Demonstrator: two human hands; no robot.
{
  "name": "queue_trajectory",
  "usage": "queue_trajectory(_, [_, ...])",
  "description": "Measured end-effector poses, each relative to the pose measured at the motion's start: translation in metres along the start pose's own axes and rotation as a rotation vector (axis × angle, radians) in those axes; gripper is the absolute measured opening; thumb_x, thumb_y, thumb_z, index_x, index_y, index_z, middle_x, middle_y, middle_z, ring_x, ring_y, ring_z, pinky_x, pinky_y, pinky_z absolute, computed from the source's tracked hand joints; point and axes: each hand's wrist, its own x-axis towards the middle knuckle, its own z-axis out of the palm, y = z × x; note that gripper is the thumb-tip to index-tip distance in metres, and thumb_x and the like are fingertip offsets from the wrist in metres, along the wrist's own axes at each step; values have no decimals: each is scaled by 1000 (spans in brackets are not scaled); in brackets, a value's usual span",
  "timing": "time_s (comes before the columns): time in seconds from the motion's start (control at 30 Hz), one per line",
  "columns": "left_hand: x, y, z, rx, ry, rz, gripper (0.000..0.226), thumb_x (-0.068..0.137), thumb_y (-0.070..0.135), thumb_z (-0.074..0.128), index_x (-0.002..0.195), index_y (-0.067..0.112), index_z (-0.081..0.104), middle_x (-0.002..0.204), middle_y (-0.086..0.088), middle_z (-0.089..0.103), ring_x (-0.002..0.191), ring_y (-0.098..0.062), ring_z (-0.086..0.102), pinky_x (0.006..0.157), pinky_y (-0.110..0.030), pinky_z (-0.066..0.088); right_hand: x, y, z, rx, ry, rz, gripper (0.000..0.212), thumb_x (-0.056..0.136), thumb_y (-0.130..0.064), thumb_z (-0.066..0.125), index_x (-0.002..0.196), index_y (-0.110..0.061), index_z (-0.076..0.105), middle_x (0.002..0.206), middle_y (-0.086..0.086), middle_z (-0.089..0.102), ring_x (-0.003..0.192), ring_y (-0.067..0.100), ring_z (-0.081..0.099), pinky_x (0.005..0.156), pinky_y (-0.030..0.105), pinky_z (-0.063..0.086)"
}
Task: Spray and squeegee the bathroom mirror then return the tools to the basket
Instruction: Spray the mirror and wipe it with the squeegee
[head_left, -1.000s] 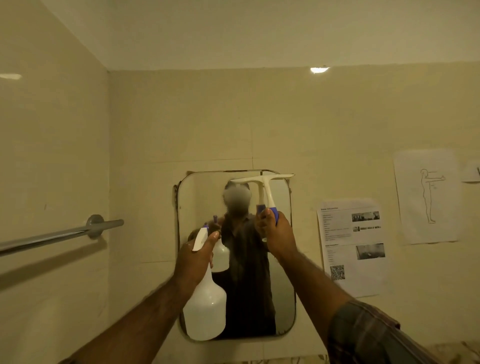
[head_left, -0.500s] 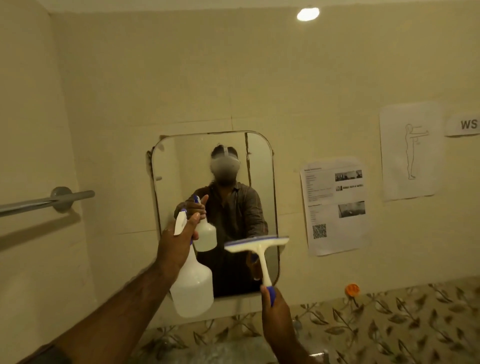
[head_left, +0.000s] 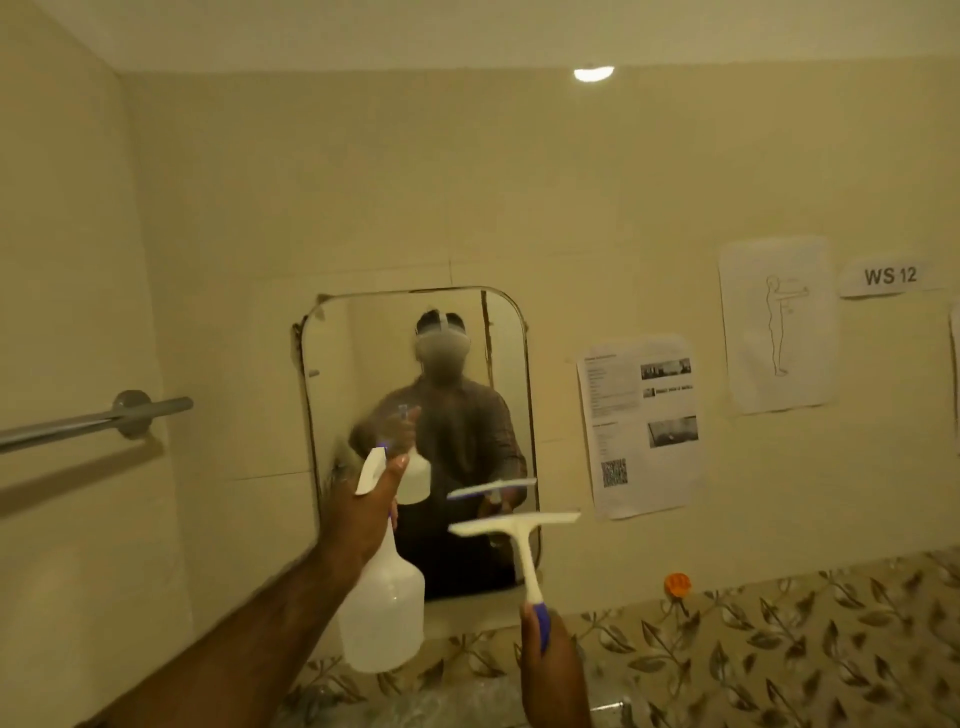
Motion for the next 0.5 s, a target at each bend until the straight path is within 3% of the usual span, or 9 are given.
queue_trajectory(0.07, [2,4,-7,-15,59,0,51,88,54,58,79,5,66,64,-11,64,58,-23,62,54,-27,47,5,-47,-12,97,-5,-128,29,98,-48,46,93,-24,62,81,4,69,77,18,68,71,34,58])
queue_trajectory(0.13, [6,6,-17,-38,115,-6,51,85,57,59,84,6,67,66,-6,67,60,-18,62,53,-24,43,17,-96,-21,157,-27,-283,26,99,-45,43,94,-25,59,82,4,68,74,16,67,66,31,58])
queue_trajectory(0.27, [13,8,-37,-56,158,39,41,84,55,61,94,16,66,82,-4,71,77,-19,66,62,-26,46,48,-178,-26,293,-79,-452,31,102,-41,41,111,-18,60,97,3,70,92,19,69,83,38,58])
queue_trajectory(0.37, [17,5,-53,16,193,72,41,88,54,57,78,15,66,68,-2,69,65,-16,64,56,-24,43,67,-224,-20,317,-147,-483,34,102,-44,40,109,-19,61,104,15,69,99,33,68,90,55,57])
queue_trajectory(0.43, [17,2,-63,61,202,77,45,89,52,57,63,15,61,56,-2,63,54,-17,60,53,-24,43,76,-242,-11,316,-170,-488,36,100,-49,41,106,-20,62,104,18,68,99,35,67,91,59,55])
queue_trajectory(0.5, [19,-1,-72,60,232,77,42,90,47,59,63,14,60,54,-4,60,50,-17,58,51,-23,43,79,-253,0,300,-165,-497,44,98,-54,40,109,-17,61,104,19,68,98,37,67,90,60,54])
